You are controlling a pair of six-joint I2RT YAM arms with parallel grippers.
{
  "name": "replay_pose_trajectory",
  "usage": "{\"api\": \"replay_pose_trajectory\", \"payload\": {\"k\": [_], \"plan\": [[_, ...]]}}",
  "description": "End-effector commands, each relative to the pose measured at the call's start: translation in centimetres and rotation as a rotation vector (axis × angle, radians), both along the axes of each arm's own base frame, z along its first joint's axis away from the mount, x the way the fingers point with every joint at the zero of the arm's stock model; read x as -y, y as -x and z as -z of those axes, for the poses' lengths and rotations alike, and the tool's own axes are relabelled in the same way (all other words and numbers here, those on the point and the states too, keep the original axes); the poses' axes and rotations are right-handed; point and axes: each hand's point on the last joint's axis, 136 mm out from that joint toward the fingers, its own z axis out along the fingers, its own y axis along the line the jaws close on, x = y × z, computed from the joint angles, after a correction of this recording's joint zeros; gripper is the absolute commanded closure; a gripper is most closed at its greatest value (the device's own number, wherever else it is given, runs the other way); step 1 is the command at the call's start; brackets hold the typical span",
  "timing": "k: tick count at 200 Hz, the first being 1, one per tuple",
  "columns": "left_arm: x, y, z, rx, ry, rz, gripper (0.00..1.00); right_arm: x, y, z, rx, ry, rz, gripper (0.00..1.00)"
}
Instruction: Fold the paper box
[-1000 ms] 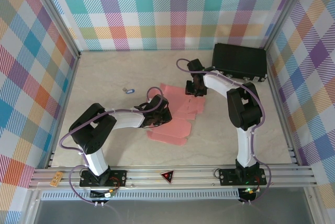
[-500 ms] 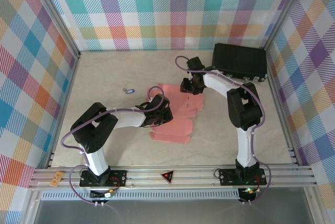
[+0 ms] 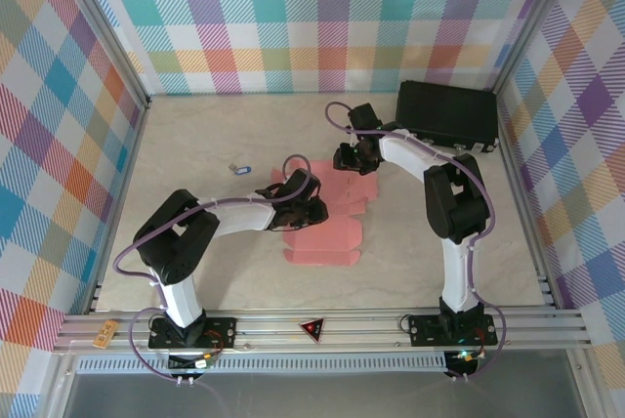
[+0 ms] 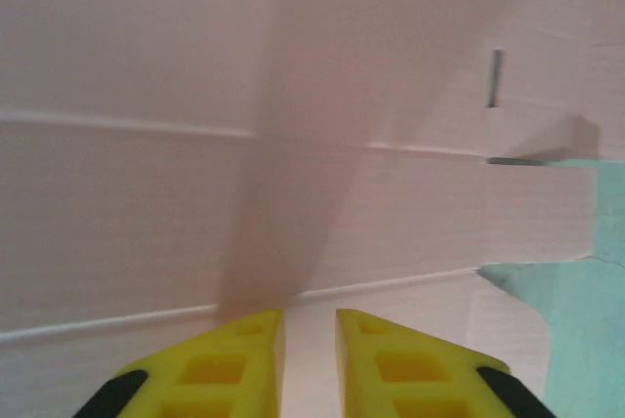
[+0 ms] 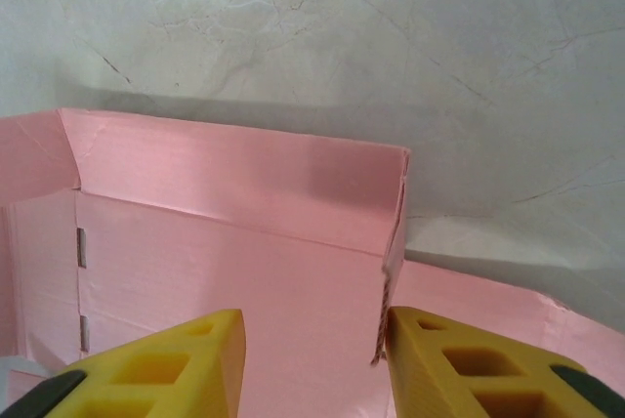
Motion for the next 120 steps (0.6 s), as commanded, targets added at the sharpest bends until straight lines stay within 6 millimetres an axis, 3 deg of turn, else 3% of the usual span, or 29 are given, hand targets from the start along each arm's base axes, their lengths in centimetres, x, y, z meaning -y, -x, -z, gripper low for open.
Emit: {"api": "replay_pose_trajectory", "payload": {"k": [1,26,48,78,120], "plan": [[0.7,-0.2,-3.8,0.058,0.000,0.060,0.72,0.3,0.6,-3.4,0.068,0.005,-0.041,0.57],[-0.8,-0.9,-6.3,0.125,-0.027,0.038,0.62,0.7,2.1,-3.4,0.075,0.034,-0.072,0.57],[-4.0,-1.4,-6.8,0.146,-0.089,-0.015,0.58,0.7,3.7,-3.3,0.068,0.044,-0.105,0.57],[-9.1,-0.8,-5.3,0.113,-0.199,-0.077,0.52,-0.7,6.2,-2.9,0.041,0.001,-0.178,0.59],[-13.2,-0.7,-3.2,0.084,-0.260,-0.138,0.42,-2.3,8.8,-0.6,-0.020,-0.068,-0.197,0.74]]}}
